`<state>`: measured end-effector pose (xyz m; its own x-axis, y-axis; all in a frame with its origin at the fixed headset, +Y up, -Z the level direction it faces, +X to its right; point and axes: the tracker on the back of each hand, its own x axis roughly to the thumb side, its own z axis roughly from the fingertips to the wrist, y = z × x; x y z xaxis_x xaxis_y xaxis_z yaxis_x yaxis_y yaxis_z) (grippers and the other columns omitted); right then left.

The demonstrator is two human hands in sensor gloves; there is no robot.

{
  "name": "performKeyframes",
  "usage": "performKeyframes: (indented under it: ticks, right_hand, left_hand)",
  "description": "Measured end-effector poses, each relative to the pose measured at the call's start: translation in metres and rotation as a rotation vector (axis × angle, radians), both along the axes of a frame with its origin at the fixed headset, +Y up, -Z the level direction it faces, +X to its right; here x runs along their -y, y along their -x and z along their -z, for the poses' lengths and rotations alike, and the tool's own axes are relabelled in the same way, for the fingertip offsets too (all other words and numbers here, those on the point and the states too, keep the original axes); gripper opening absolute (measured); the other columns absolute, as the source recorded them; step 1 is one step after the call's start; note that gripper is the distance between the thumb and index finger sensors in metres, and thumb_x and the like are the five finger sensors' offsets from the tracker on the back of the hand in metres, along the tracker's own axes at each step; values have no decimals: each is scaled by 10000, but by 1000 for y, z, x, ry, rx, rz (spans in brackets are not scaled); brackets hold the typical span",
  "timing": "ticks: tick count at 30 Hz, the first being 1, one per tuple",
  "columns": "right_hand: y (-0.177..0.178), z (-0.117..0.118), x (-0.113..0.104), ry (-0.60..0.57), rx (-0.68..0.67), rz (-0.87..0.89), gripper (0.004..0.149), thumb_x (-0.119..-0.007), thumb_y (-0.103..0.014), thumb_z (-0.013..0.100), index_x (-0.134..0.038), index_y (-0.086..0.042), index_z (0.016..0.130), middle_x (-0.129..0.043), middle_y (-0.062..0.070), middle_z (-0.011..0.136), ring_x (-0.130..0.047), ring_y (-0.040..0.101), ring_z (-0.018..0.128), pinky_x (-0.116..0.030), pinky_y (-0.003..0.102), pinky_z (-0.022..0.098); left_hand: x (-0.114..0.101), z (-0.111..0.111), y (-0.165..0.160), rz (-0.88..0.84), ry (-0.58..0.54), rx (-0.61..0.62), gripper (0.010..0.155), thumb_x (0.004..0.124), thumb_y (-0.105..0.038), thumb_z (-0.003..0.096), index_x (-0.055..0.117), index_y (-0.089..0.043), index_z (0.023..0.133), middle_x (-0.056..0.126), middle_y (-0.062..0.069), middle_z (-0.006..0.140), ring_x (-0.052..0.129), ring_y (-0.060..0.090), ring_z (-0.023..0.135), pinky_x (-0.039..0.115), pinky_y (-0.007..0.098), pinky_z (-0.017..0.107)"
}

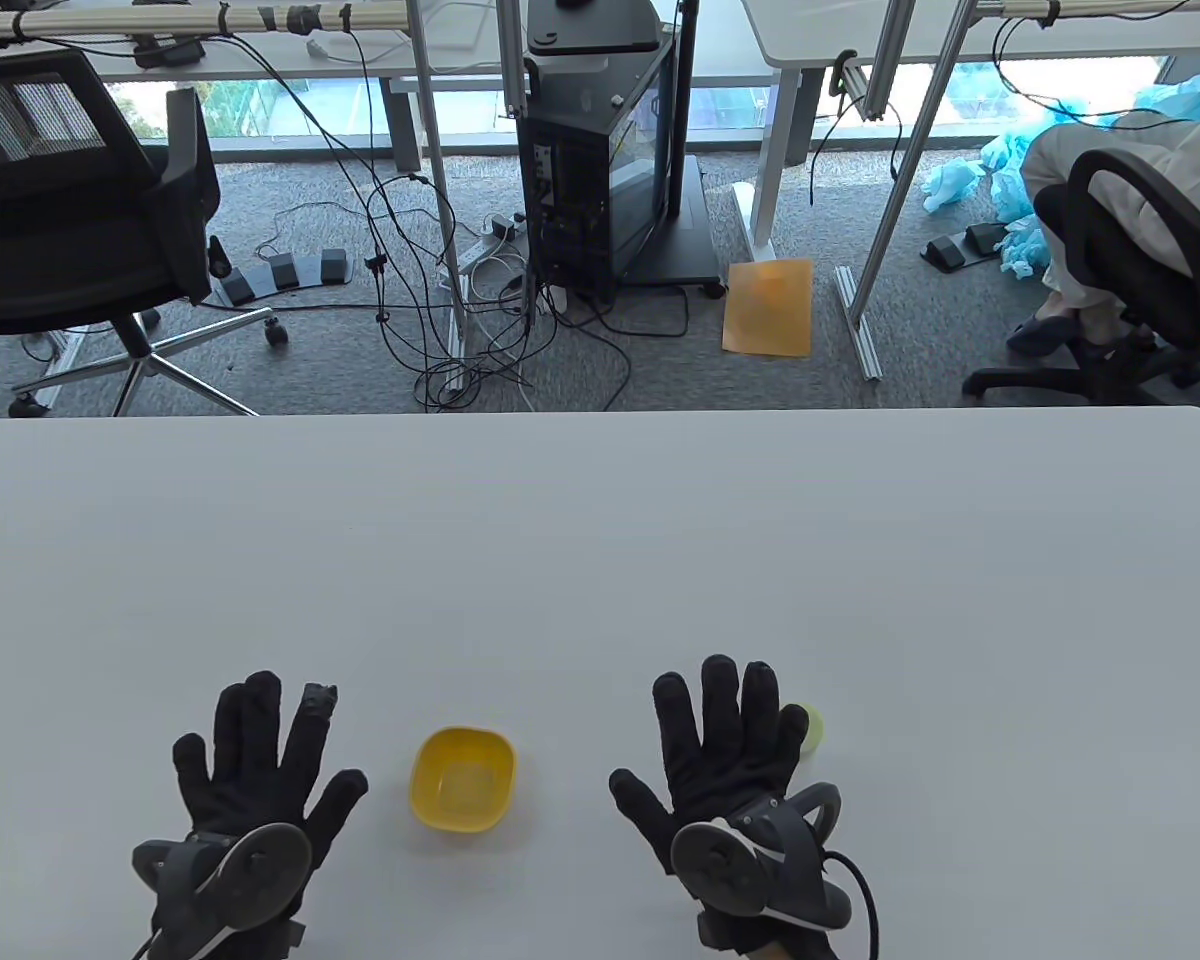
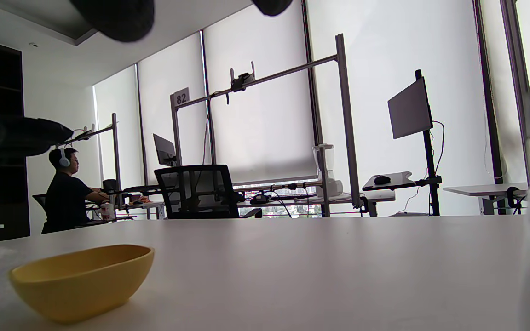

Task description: Invert dispenser and press with thumb onto small dish

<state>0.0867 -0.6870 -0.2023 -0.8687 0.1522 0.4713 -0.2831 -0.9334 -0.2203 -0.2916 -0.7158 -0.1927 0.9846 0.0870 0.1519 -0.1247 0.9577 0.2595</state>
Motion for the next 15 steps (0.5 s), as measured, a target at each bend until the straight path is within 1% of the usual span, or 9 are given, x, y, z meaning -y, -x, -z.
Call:
performKeyframes:
  ticks: [5,7,8,12,15]
  right_hand:
    - [-23,2,-7,-16,112,50,953,-582,-570,645,-166,124,1150,-67,508,1064,-74,825,854,-244,927,459]
    - [-37,2,-6,-10,183,79,983,-594,-574,640,-147,146,1138,-65,515,1058,-75,829,849,-245,927,457]
    - [-40,2,-5,-6,197,83,997,-596,-578,640,-137,158,1132,-61,521,1053,-70,831,846,-242,928,456]
    - [-60,1,7,43,301,95,1056,-613,-585,636,-108,220,1097,-62,552,1026,-75,846,824,-252,933,439]
    - [-74,0,22,156,405,106,1091,-619,-582,636,-101,278,1064,-68,590,997,-101,857,810,-268,932,435]
  left_hand:
    - [0,-2,-7,5,-5,27,770,365,-702,560,373,-314,1226,331,224,1279,376,501,1167,358,783,715]
    - [1,-2,-9,12,7,36,772,364,-703,560,371,-314,1227,326,224,1279,371,502,1167,357,783,715]
    - [2,-2,-9,14,9,36,772,366,-701,561,373,-311,1227,325,226,1279,372,503,1166,357,784,713]
    - [3,-2,-11,20,14,37,772,366,-701,561,372,-311,1226,324,226,1278,369,503,1166,358,784,713]
    - [2,-2,-11,24,17,37,770,367,-700,562,375,-310,1226,327,228,1277,375,502,1165,360,784,712]
